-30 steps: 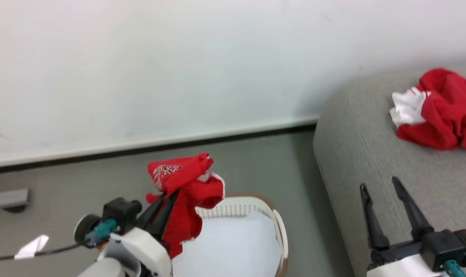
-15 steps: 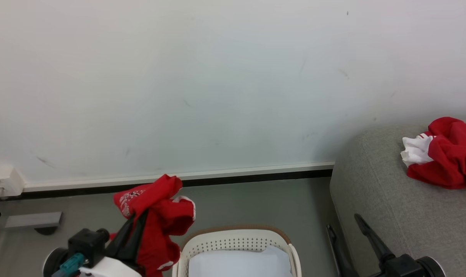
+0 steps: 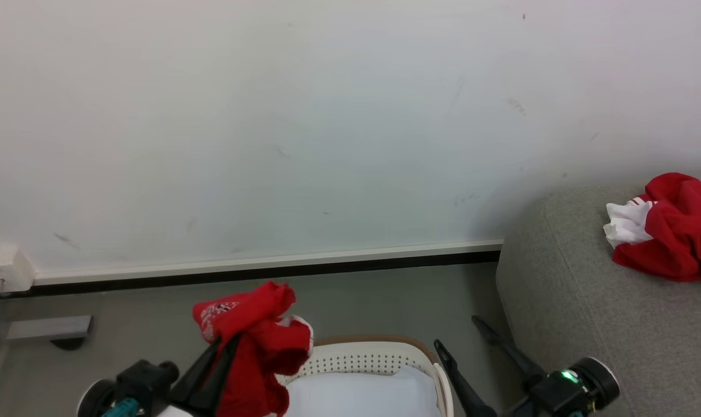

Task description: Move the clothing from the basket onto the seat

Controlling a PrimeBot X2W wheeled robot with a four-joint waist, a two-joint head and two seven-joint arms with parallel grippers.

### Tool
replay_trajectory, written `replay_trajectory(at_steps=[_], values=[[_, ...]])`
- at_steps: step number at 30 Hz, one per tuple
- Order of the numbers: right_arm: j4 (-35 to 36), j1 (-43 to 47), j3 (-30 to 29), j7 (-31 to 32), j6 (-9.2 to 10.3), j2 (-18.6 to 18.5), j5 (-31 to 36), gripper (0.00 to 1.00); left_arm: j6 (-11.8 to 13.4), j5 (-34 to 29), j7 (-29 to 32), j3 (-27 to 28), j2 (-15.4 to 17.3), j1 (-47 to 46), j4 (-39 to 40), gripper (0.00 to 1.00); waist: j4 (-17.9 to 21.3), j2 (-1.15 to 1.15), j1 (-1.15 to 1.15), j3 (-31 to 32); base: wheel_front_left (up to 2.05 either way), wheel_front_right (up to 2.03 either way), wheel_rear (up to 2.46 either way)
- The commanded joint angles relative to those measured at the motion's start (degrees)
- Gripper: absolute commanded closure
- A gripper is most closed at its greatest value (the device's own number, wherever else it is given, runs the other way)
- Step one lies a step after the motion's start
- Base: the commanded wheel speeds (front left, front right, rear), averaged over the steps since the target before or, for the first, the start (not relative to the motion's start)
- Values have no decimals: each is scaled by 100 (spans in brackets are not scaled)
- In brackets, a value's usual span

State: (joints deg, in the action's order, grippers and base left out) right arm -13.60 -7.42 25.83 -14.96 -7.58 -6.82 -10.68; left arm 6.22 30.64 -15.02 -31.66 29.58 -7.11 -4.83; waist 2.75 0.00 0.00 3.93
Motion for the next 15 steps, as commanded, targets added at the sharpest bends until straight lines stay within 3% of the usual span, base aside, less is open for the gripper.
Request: replay_trajectory(at_steps=[1,15], values=[[1,-212,189,-17,17,-118,-116,0,-67,-65,36,-40,37,-97,34,100,9,0,0,-17,0,0,0],[-189,-2586,3362,197,17,-1200,-1271,0,-917,-545,459,-986,-89,-769,117,100,28,0,0,-68,0,0,0]])
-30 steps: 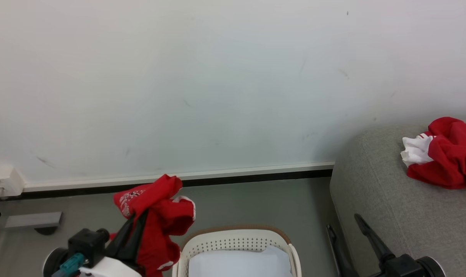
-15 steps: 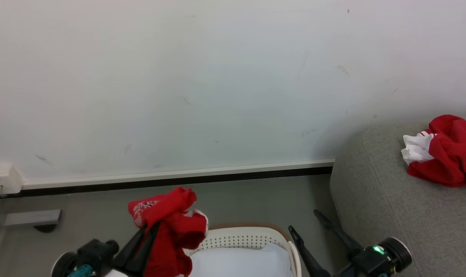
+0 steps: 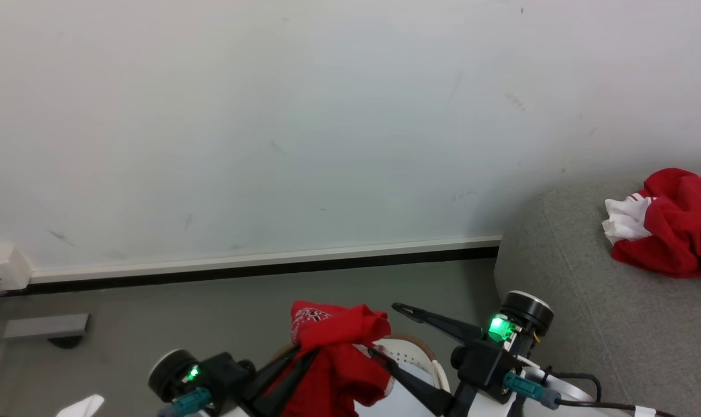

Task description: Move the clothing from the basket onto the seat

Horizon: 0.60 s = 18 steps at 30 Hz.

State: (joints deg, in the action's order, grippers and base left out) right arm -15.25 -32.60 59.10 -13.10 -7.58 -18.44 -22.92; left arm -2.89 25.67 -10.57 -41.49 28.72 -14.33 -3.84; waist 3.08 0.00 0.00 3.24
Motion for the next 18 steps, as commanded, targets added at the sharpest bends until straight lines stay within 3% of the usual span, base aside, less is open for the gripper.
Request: replay_trajectory(at_steps=[1,8,14,18], values=[[-43,-186,213,41,17,-77,-129,0,-53,-82,43,-62,-9,-81,26,100,-7,0,0,-2,0,0,0],[-110,-856,1230,248,17,-256,-746,0,-246,-226,168,-409,-5,-280,46,100,-34,0,0,-27,0,0,0],[-129,-931,1414,502,17,-231,-1066,0,-318,-214,176,-585,-71,-406,125,100,-63,0,0,-33,0,0,0],[51,-640,1425,902,17,-173,-925,0,-358,-172,201,-692,-100,-482,242,100,-85,0,0,-31,0,0,0]])
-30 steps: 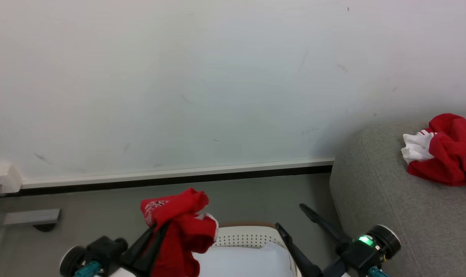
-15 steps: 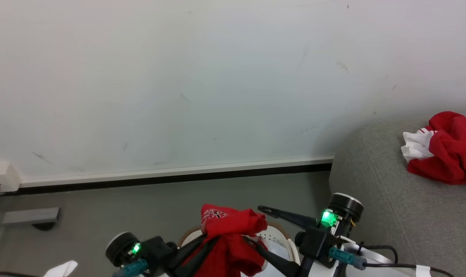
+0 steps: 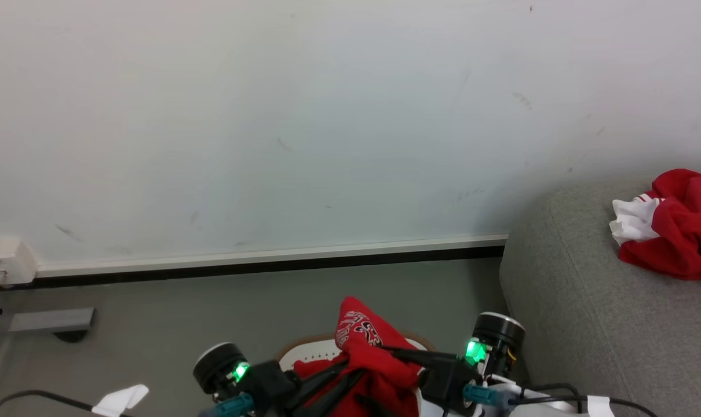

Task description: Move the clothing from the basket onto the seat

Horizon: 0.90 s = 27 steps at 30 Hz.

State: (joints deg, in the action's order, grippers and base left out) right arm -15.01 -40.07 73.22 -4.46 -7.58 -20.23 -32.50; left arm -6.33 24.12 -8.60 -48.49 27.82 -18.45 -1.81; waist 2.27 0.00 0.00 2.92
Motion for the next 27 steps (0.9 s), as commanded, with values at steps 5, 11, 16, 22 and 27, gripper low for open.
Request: replay_trajectory(at_steps=[5,11,16,22,27], values=[[125,227,6,260,17,-12,89,0,-41,105,33,-70,-28,-122,205,100,-4,0,0,-4,0,0,0],[-223,96,6,33,17,22,0,100,-40,196,31,-71,-2,-84,266,100,13,0,0,-16,0,0,0],[-587,-1,1,-289,17,86,-197,100,22,274,-32,-47,-12,-25,294,100,24,0,0,-33,0,0,0],[-899,-53,-172,-581,18,108,-407,100,102,318,-136,12,-4,41,231,0,48,0,0,-41,0,0,0],[-1028,-33,-431,-745,18,98,-521,100,165,336,-223,29,-23,95,160,0,113,0,0,-88,0,0,0]])
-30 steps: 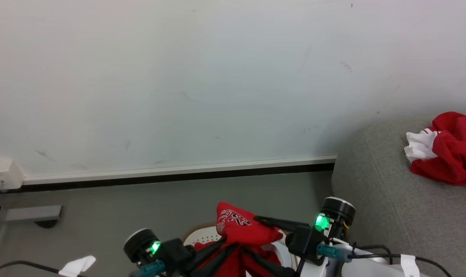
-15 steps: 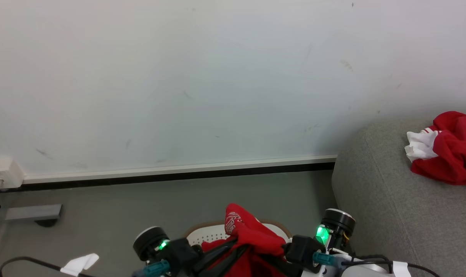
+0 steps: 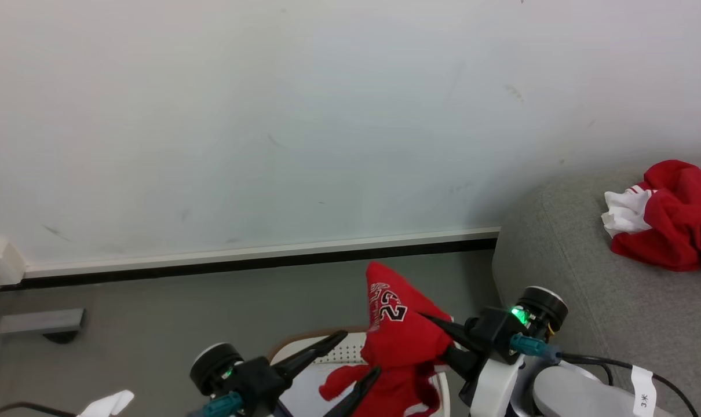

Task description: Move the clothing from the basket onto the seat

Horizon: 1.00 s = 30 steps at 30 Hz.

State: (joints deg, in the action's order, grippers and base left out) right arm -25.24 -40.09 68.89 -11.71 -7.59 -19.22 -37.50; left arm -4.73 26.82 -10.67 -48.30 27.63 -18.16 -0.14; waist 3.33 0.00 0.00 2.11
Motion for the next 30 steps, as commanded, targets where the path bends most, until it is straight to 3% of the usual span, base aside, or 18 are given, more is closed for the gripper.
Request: replay_trajectory(at_steps=[1,30], values=[[-20,-22,-52,-46,19,-12,-39,100,22,60,-36,20,-6,70,-29,0,35,0,0,-21,0,0,0],[524,736,-2154,-58,18,-463,561,100,162,19,-395,83,-279,48,-545,0,1714,0,0,-373,0,0,0]])
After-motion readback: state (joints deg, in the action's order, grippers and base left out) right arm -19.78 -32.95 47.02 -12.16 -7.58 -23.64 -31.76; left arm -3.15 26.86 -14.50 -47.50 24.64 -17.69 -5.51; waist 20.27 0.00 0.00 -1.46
